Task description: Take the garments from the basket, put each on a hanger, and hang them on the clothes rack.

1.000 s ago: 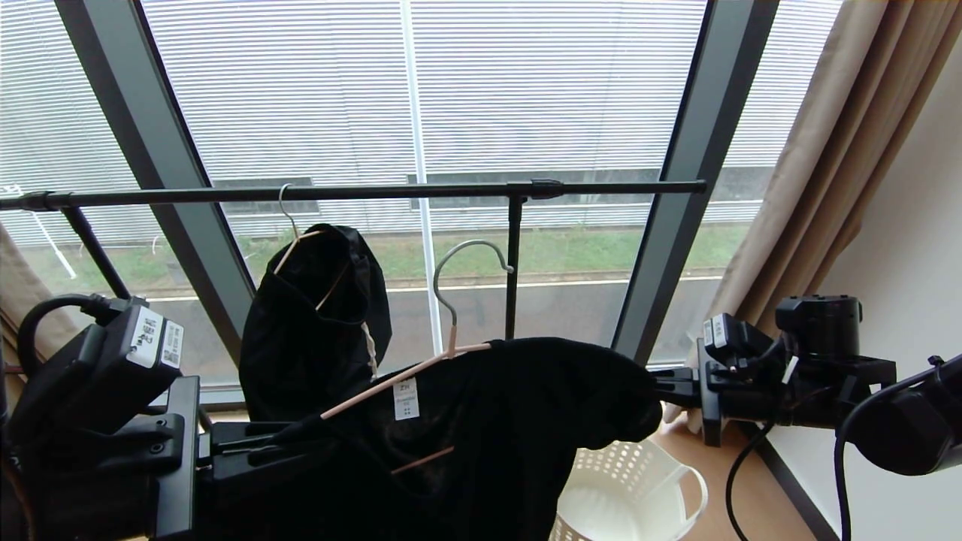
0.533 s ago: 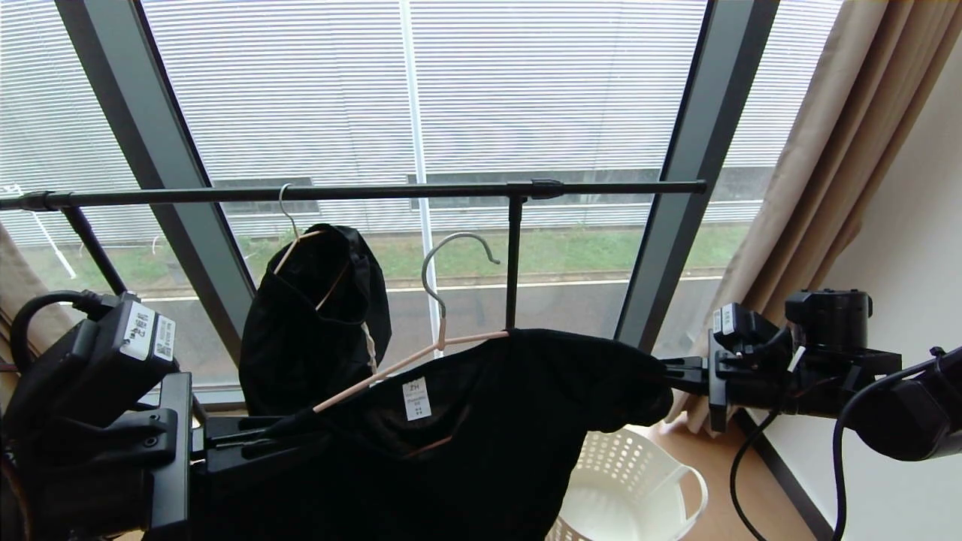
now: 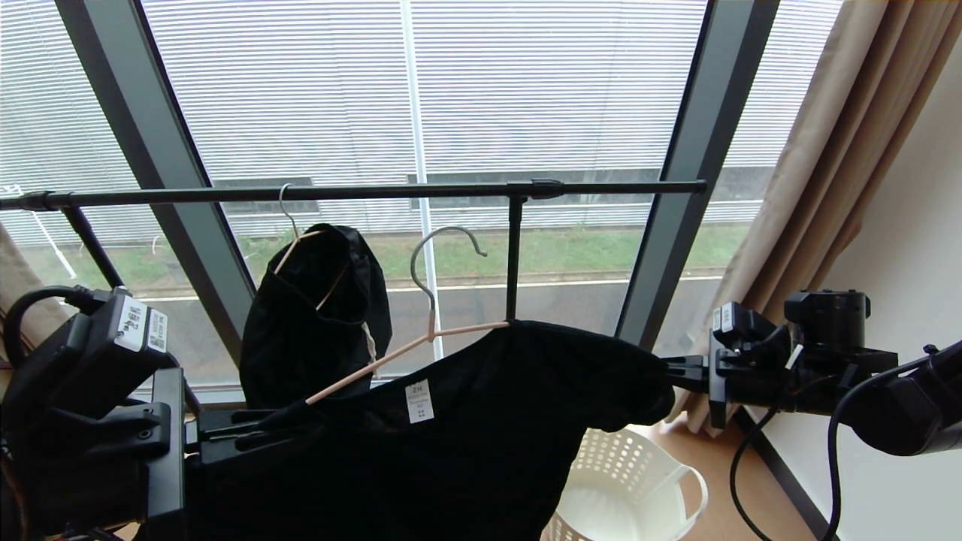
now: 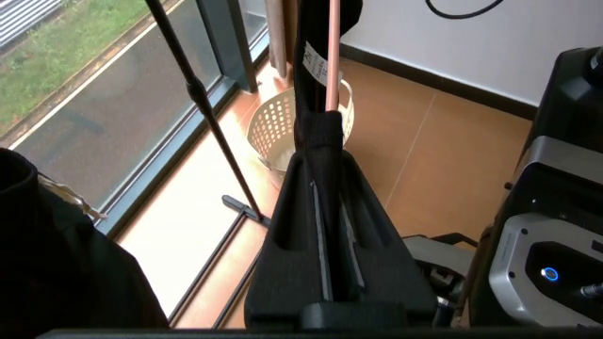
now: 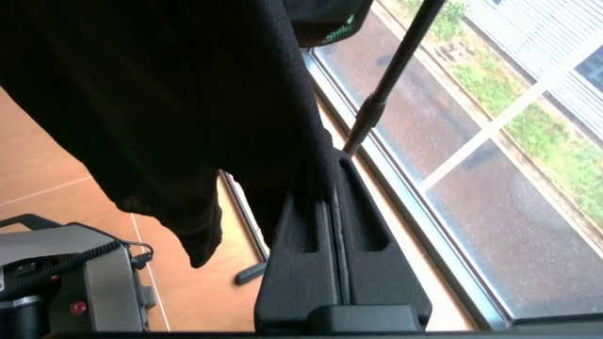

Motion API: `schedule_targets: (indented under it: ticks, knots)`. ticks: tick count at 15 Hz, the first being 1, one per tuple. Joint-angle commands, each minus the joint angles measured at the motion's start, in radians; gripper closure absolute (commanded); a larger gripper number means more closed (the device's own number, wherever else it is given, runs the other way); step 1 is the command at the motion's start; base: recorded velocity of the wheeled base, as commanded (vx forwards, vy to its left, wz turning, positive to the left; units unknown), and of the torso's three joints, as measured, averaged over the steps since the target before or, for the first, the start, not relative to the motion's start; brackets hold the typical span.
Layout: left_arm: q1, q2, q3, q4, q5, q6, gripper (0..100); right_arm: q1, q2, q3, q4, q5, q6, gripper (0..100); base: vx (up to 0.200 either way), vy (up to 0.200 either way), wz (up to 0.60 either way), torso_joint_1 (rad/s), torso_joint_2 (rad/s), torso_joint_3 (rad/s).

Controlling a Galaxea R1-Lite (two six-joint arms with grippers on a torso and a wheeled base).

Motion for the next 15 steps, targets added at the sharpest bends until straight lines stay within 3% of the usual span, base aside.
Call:
schedule_targets:
  ticks: [1,4,5,11,15]
  knots:
    - [0.01,0.001,0.002,-0.001,0.0,-0.002,100,0.0,-0.002,0.001,0.001,0.0,0.0,100,0.0,0.0,0.0,0.0,0.0,0.0]
    - [0.013,0.003,0.002,-0.001,0.001,-0.045,100,0.0,-0.007,0.016,-0.004,0.0,-0.015,100,0.0,0.0,0.0,0.0,0.0,0.0]
    - [0.016,0.003,0.003,-0.001,0.001,-0.045,100,0.002,-0.013,0.013,-0.001,0.0,-0.012,0,0.0,0.0,0.0,0.0,0.0,0.0]
    - [0.07,0.014,0.017,-0.002,0.001,-0.047,100,0.008,-0.068,0.033,-0.004,0.0,-0.015,0,0.0,0.0,0.0,0.0,0.0,0.0]
    - [0.113,0.069,0.005,-0.01,0.008,-0.065,100,0.074,-0.163,0.062,-0.001,-0.01,-0.011,0,0.0,0.0,0.0,0.0,0.0,0.0]
